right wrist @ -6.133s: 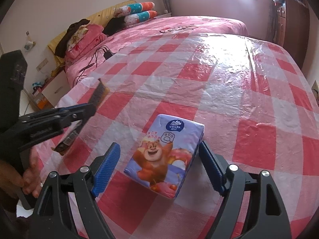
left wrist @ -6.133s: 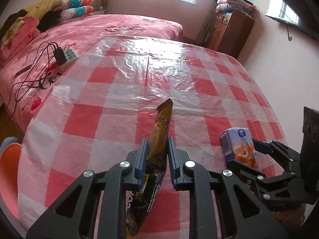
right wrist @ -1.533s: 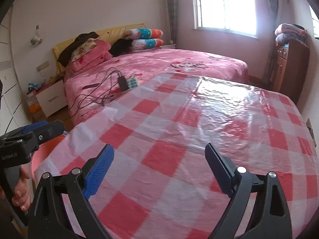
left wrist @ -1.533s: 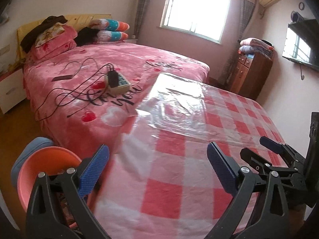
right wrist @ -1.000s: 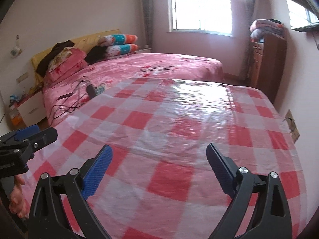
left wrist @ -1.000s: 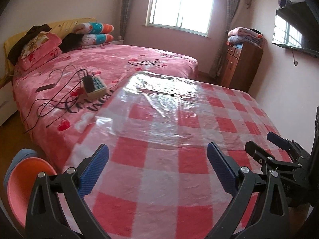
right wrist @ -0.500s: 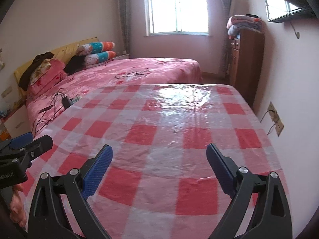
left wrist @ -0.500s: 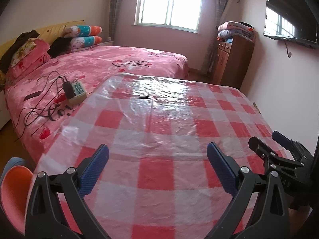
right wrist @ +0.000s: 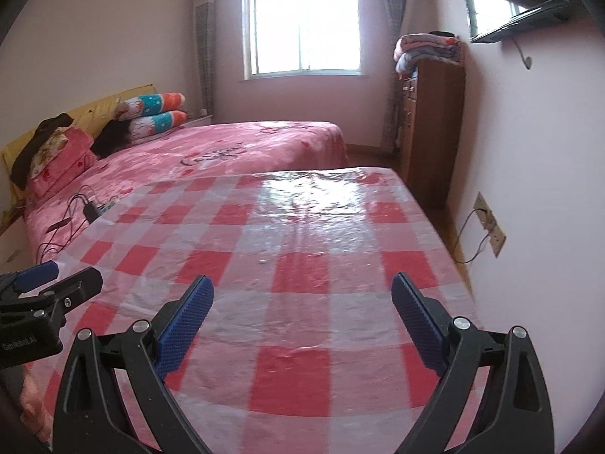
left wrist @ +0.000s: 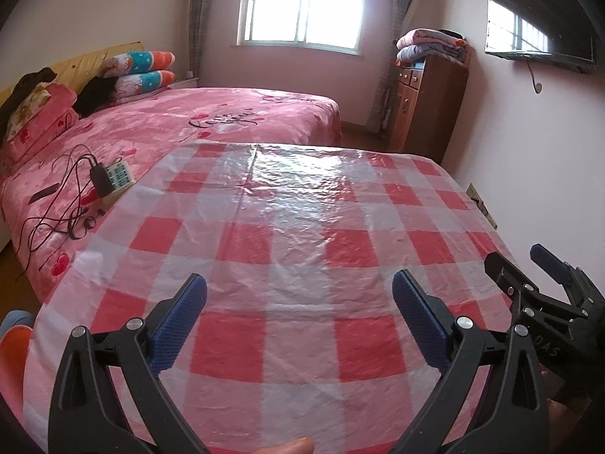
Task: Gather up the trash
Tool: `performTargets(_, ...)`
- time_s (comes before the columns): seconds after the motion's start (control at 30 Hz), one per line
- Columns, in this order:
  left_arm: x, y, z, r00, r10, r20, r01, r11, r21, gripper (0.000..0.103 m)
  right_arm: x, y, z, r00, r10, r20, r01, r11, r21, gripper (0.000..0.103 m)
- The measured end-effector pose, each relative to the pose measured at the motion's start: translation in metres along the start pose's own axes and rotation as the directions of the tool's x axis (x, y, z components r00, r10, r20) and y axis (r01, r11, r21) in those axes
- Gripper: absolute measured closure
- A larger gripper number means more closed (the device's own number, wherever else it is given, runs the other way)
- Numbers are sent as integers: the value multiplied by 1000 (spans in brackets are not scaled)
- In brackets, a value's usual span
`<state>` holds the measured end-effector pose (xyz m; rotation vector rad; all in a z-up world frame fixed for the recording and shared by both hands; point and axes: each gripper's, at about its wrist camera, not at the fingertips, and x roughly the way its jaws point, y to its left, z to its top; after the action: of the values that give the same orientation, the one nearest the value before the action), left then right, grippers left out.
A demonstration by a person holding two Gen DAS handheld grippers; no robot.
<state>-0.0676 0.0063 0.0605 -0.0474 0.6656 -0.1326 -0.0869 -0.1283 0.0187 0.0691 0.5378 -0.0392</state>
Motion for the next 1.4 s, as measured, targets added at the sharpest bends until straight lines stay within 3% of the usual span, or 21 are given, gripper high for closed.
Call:
performTargets(0.5,8,-35,5,999,30,30,-31,999,37,4,-2,-32,-3,997,-73,14,73,997,23,8)
performTargets(1.4,13,-56,-1,993,113,22,-115,990,82,4,-4,-42,-6,998,-61,17,60,998,32,8)
